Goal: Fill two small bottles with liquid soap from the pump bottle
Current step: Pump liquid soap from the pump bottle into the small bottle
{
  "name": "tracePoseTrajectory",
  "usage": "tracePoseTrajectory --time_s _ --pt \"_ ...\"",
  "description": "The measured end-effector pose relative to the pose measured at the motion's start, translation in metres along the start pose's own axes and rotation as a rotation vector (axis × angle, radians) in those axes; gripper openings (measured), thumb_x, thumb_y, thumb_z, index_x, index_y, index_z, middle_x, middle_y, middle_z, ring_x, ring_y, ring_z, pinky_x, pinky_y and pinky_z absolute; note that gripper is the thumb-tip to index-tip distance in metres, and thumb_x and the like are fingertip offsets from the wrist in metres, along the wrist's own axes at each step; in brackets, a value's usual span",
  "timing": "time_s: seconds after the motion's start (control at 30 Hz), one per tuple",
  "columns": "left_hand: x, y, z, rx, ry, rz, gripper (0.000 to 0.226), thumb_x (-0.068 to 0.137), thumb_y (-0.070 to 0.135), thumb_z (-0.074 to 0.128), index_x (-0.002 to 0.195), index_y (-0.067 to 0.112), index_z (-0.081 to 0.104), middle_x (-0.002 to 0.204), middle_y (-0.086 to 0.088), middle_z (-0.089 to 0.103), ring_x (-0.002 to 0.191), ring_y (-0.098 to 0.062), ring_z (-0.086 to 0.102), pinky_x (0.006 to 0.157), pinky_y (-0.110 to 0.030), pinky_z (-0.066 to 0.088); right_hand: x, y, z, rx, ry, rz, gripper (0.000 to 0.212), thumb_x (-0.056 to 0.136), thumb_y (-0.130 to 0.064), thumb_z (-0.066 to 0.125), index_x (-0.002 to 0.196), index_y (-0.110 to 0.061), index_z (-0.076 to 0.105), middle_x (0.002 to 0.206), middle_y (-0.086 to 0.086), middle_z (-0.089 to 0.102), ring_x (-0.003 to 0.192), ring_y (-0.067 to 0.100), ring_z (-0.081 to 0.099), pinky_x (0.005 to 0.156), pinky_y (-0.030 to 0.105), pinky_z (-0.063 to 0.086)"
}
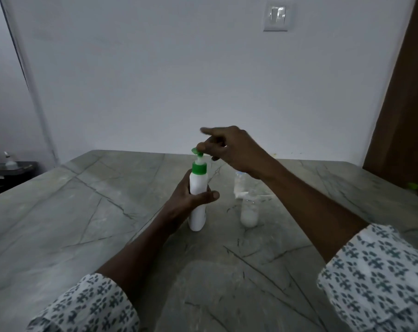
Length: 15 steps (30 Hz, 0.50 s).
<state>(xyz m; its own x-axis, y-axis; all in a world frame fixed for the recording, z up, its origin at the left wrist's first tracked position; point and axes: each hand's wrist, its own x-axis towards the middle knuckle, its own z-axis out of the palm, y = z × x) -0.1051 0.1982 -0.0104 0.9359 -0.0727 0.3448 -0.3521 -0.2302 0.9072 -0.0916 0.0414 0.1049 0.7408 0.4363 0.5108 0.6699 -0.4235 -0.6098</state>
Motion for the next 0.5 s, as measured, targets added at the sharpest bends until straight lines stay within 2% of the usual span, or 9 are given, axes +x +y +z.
tracePoseTrajectory --time_s 0.03,0.1,0.17,0.2,0.3,0.4,0.5 --pt "-0.001 0.000 0.000 -0.014 0.000 0.002 0.076 0.055 0.057 0.077 0.121 0.034 0.049 0.107 -0.006 0.063 0.100 -0.025 0.063 0.085 -0.034 0.054 -0.005 0.005 -0.005 0.021 0.069 0.025 0.056 0.088 -0.042 0.065 0.136 -0.016 0.055 0.101 -0.004 0.074 0.077 0.004 0.069 0.076 0.020 0.056" --pt "-0.002 -0.002 -0.001 -0.004 0.039 0.053 0.093 0.056 0.059 0.076 0.137 0.028 0.043 0.116 -0.006 0.062 0.107 -0.027 0.063 0.088 -0.035 0.055 -0.020 0.025 -0.016 0.050 0.280 0.086 0.049 0.092 -0.042 0.062 0.132 -0.014 0.060 0.099 0.003 0.075 0.081 0.006 0.069 0.083 0.031 0.059" --pt "-0.002 0.001 -0.002 0.038 0.116 0.161 0.115 0.062 0.057 0.078 0.157 0.035 0.016 0.132 -0.005 0.056 0.113 -0.024 0.064 0.091 -0.036 0.055 -0.043 0.051 -0.024 0.024 0.480 0.119 0.042 0.093 -0.039 0.061 0.126 -0.013 0.064 0.103 0.005 0.074 0.089 0.009 0.069 0.089 0.039 0.057" --pt "-0.001 0.003 -0.002 0.059 0.151 0.228 0.122 0.065 0.055 0.080 0.159 0.040 0.003 0.136 -0.002 0.052 0.116 -0.022 0.063 0.092 -0.037 0.056 -0.057 0.063 -0.025 0.019 0.535 0.123 0.040 0.094 -0.036 0.061 0.126 -0.013 0.064 0.107 0.004 0.072 0.091 0.007 0.068 0.089 0.034 0.056" --pt "0.001 0.013 0.000 0.103 0.189 0.390 0.127 0.071 0.049 0.082 0.159 0.040 -0.009 0.138 0.021 0.048 0.125 -0.019 0.058 0.099 -0.043 0.054 -0.098 0.090 -0.018 0.021 0.496 0.106 0.044 0.094 -0.025 0.062 0.135 -0.013 0.053 0.118 0.002 0.064 0.094 -0.005 0.061 0.078 0.010 0.050" --pt "0.001 0.017 0.005 0.153 0.209 0.414 0.121 0.076 0.035 0.083 0.159 0.039 -0.005 0.141 0.001 0.050 0.125 -0.021 0.059 0.100 -0.051 0.054 -0.120 0.108 -0.008 0.043 0.337 0.170 0.061 0.087 -0.024 0.070 0.141 -0.020 0.041 0.123 -0.002 0.058 0.100 0.003 0.061 0.076 0.014 0.051" --pt "0.003 0.018 0.009 0.185 0.217 0.420 0.109 0.078 0.017 0.072 0.160 0.036 0.003 0.120 0.002 0.059 0.107 -0.015 0.065 0.090 -0.036 0.058 -0.124 0.112 0.000 0.067 0.245 0.287 0.075 0.076 -0.029 0.081 0.138 -0.027 0.040 0.116 -0.004 0.061 0.095 0.008 0.064 0.074 0.020 0.054"
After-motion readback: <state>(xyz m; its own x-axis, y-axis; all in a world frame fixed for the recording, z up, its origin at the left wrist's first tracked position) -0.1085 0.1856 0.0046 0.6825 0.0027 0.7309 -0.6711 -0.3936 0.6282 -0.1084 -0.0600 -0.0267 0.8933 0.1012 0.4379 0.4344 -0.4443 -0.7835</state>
